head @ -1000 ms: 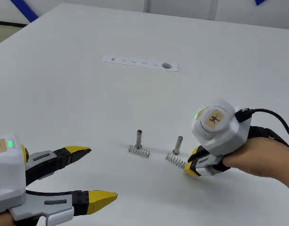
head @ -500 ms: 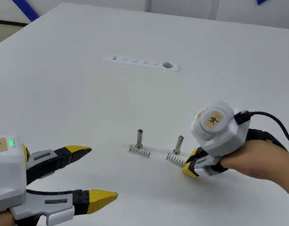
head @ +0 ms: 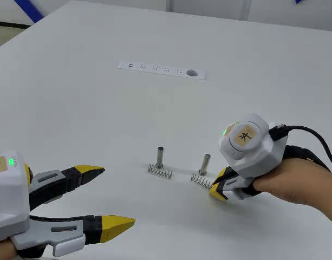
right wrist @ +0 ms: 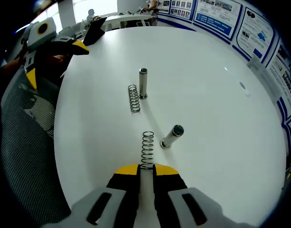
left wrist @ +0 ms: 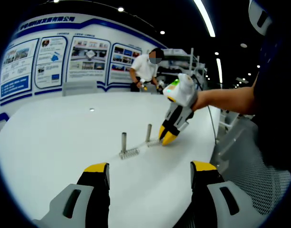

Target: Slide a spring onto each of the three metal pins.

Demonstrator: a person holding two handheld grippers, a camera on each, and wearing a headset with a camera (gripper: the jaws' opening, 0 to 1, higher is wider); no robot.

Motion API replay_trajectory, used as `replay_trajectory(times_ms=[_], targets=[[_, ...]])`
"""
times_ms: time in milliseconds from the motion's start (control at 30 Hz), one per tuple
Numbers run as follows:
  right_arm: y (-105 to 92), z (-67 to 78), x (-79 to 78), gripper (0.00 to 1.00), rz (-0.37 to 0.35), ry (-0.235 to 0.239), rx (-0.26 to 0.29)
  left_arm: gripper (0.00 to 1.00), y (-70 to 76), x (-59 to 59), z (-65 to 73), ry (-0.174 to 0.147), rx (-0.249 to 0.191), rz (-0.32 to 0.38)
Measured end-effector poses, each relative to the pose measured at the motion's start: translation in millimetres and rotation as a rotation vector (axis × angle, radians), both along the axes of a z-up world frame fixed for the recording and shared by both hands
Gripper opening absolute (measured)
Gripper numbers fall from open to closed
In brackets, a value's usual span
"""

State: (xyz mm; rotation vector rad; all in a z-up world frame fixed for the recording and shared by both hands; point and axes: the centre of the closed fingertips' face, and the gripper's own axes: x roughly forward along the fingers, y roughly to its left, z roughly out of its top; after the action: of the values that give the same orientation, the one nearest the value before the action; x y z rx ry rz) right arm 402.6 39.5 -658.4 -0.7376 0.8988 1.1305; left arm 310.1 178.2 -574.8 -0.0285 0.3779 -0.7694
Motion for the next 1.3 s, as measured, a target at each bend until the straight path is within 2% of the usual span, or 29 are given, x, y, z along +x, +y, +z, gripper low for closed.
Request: replay_trajectory(times_ms=[700,1067,1300], targets=[[0.8,30.7,-4.5,0.11,0.024,-0.041,-0.008,0.70,-1.5,0.2,1.7,-0.007,-0.005,-0.003],[-4.2,35.5,-4.7,0.11,0.021,-0.036,-0.016,0.70,-2.5,-0.2,1.8,-0.007,-0.003,-0.008],[-7.1,48.3,-7.3,0.11,0.013,-0.013,0.001,0.70,-2.7,-0.7,2.2,-0.009,-0.001,-0.009]])
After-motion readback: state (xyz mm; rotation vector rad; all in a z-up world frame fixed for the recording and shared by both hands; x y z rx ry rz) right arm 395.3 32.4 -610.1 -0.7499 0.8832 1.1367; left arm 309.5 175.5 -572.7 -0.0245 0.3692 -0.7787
